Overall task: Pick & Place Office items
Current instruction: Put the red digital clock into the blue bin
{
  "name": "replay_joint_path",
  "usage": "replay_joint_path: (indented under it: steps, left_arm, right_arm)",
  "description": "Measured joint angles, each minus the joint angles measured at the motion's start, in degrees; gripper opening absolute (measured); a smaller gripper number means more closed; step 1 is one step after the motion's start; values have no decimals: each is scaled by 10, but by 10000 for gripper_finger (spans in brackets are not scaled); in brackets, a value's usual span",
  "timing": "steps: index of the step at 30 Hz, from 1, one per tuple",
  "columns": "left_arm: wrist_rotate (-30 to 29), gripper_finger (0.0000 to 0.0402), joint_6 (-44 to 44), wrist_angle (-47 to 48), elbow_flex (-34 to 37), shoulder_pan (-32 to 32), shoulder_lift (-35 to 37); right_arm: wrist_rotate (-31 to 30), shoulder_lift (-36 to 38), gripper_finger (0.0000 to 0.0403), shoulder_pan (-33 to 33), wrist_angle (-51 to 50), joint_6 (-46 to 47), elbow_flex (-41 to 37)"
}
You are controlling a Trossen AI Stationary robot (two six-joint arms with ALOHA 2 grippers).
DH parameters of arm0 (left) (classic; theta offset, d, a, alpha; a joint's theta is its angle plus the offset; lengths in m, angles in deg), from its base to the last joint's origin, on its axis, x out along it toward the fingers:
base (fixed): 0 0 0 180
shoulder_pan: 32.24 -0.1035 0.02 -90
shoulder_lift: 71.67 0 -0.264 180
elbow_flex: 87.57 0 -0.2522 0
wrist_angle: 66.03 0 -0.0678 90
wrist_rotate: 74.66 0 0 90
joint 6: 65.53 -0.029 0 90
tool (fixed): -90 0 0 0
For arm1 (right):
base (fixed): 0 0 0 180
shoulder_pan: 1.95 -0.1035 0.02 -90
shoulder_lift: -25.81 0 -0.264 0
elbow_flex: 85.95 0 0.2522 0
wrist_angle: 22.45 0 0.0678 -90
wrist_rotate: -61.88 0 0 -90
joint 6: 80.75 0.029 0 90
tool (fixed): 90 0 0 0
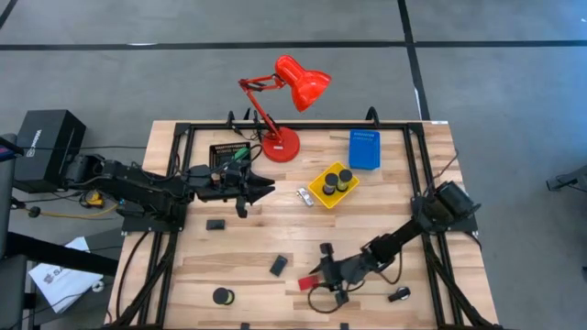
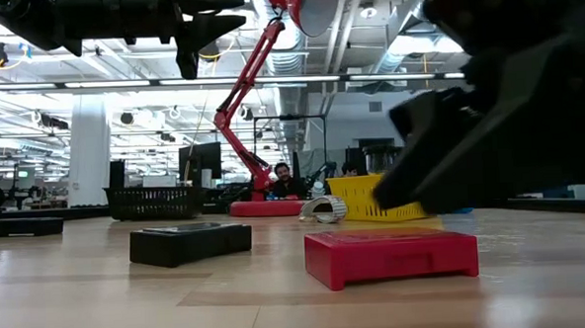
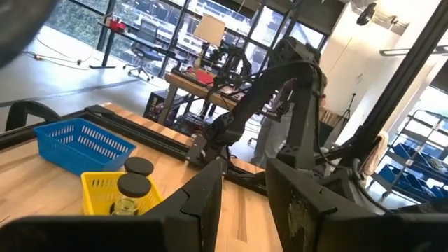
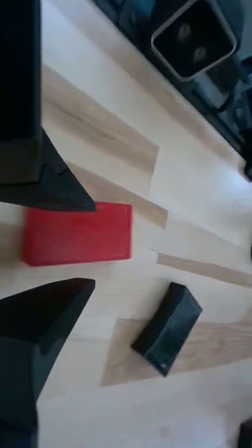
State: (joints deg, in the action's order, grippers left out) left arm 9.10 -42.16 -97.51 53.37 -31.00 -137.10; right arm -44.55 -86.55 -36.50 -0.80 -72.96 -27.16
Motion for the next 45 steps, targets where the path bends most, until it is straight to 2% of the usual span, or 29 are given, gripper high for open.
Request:
replay_joint_path:
  steps: [5, 10, 14, 20, 30, 37, 45]
  left_arm:
    - [0, 108, 0, 0, 0, 0, 0]
    - [0, 108, 0, 1, 0, 0, 0]
    - [-3, 108, 1, 2, 0, 0, 0]
    - [-2, 108, 1, 2, 0, 0, 0]
    - [-2, 108, 1, 2, 0, 6, 0]
    - [0, 108, 1, 2, 0, 11, 0]
    - [0, 108, 1, 2, 0, 11, 0]
  right_arm:
    - [7, -12, 161, 10, -74, 5, 47]
    - [59, -8, 168, 22, -124, 27, 68]
    - [95, -8, 166, 35, -124, 27, 68]
    - [96, -9, 174, 40, -125, 27, 72]
    - [95, -10, 240, 32, -166, 43, 101]
    - [91, -10, 244, 23, -170, 59, 101]
    - [79, -47, 244, 27, -161, 66, 103]
